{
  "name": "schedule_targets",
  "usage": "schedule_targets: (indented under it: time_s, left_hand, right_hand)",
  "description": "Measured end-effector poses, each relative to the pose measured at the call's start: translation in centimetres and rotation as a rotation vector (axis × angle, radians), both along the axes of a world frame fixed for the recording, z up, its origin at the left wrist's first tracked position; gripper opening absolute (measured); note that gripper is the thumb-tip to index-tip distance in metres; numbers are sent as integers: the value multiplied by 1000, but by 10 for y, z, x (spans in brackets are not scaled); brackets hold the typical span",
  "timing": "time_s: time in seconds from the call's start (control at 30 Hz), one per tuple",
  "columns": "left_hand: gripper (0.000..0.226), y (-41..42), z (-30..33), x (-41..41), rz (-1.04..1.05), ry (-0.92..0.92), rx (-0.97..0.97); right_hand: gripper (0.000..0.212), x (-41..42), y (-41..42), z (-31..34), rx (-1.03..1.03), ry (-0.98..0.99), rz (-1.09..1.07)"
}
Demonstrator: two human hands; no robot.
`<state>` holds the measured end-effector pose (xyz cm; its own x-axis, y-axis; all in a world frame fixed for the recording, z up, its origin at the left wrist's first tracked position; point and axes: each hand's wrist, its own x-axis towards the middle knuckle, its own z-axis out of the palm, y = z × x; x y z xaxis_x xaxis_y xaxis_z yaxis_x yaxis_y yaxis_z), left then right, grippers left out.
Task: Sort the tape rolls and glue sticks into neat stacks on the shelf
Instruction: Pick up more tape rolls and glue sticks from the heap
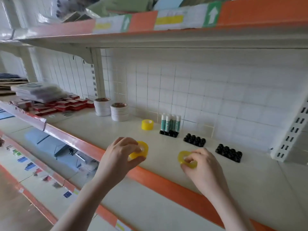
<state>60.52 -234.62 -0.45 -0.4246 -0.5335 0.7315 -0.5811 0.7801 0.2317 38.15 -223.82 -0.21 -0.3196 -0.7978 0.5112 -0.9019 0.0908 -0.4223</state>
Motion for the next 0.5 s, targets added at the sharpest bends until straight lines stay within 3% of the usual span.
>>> schedule_targets:
  time_s: [0.27, 0.5]
  left_hand:
    - [38, -109, -10, 32, -32, -42, -5]
    - [32, -199, -3, 80, 5, -42, 46]
  right_hand:
    - [13, 36, -117, 3, -3, -32, -5]
    - [15, 71, -216, 17, 81, -6, 25]
